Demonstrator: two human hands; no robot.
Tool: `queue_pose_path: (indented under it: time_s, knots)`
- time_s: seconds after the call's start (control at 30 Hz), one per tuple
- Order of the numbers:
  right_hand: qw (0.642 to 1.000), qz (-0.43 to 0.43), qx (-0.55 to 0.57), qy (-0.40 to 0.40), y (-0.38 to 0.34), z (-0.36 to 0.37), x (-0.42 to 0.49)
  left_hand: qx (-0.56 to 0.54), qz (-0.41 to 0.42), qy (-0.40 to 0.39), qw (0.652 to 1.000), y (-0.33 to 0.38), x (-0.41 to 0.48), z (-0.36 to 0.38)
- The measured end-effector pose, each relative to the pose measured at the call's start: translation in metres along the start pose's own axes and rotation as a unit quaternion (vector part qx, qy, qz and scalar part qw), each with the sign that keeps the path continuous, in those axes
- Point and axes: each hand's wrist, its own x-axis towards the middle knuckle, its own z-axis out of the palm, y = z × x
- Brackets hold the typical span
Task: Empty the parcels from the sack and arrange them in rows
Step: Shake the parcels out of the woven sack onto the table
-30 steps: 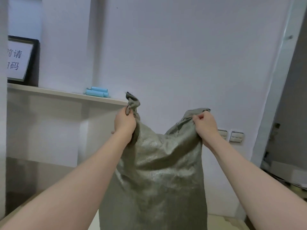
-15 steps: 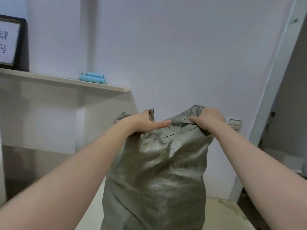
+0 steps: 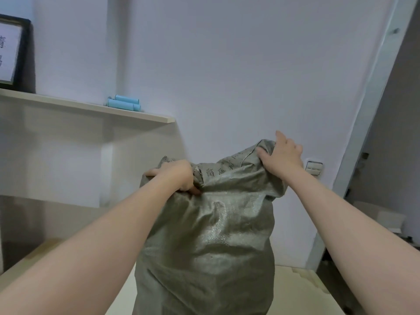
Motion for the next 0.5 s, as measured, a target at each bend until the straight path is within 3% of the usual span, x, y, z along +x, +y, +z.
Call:
queue_pose_path:
  time_s: [0.13,0.3,0.5]
  knots:
    - [0.999,0.048,-0.018,-0.006,-0.003,0.006,0.010,-0.112,-0.093,0.089,0.985,0.006,-0.001,0.008]
    - [0.983,0.096,0.149,0.056,-0.006,0.007,0.017,-0.282,-0.040,0.186,0.940,0.009,0.001,0.008]
    - [0.904,0.094,0.382,0.169,-0.027,0.014,0.025,-0.504,-0.025,0.293,0.812,0.014,0.002,0.000]
